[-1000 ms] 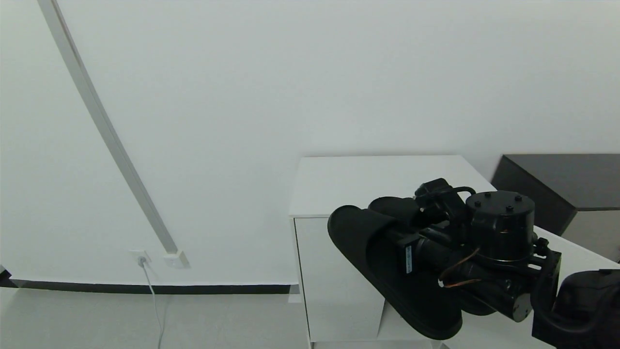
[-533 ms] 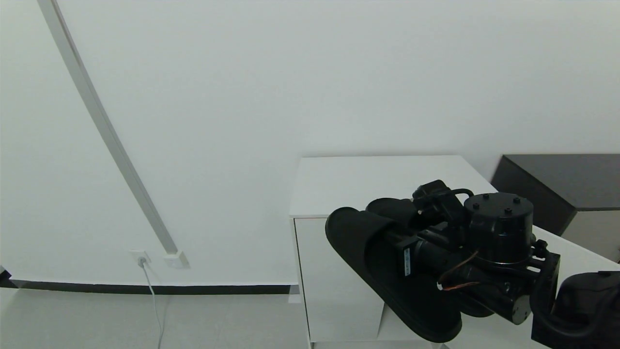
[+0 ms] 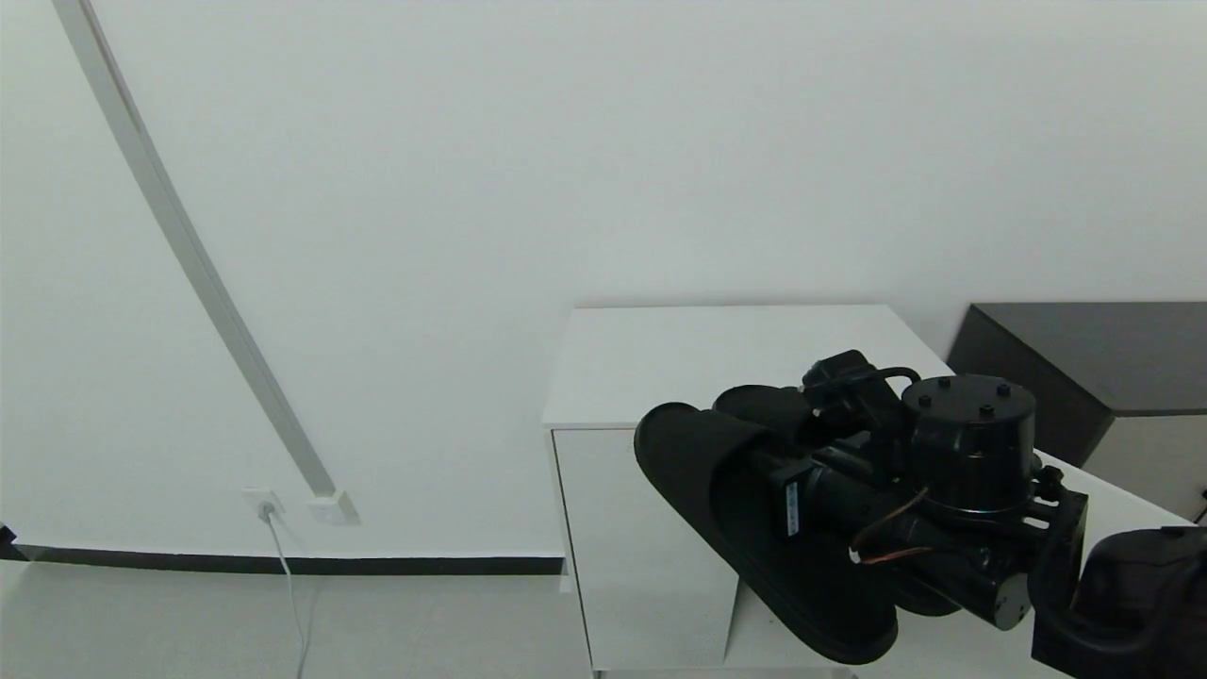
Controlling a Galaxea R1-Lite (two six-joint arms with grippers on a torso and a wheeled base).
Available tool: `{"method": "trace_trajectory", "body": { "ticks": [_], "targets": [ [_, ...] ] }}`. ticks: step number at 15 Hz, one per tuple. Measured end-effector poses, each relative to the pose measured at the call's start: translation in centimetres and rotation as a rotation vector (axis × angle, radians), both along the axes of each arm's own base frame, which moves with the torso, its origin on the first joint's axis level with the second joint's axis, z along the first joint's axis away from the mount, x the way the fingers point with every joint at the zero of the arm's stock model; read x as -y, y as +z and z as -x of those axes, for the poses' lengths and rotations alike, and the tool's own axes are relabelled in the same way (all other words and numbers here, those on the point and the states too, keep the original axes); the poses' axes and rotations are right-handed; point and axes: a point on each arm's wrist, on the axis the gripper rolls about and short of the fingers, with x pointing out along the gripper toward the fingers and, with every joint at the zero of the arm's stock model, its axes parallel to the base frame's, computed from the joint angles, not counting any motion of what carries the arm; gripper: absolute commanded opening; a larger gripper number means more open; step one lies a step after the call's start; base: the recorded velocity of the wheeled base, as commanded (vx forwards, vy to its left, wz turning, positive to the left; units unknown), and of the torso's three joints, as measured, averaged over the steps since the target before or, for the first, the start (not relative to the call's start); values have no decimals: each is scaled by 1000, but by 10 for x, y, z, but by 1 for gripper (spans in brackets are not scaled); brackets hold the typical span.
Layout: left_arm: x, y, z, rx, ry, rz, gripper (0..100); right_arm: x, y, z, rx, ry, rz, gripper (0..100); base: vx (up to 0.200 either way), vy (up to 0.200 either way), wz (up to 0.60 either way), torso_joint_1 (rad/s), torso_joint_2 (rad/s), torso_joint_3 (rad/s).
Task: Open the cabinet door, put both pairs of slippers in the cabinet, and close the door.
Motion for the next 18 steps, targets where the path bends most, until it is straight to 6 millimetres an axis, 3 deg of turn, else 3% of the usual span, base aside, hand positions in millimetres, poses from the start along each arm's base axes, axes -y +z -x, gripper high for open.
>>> {"method": "trace_trajectory", "body": {
  "ticks": [14,18],
  "targets": [
    [0,0,0,0,-3,-1,0,0,-1,0,2,4,4,0,0,-200,0,1,2,3],
    [0,0,0,0,-3,0,0,0,-1,0,0,3,3,0,0,0,0,0,0,0]
  ]
}}
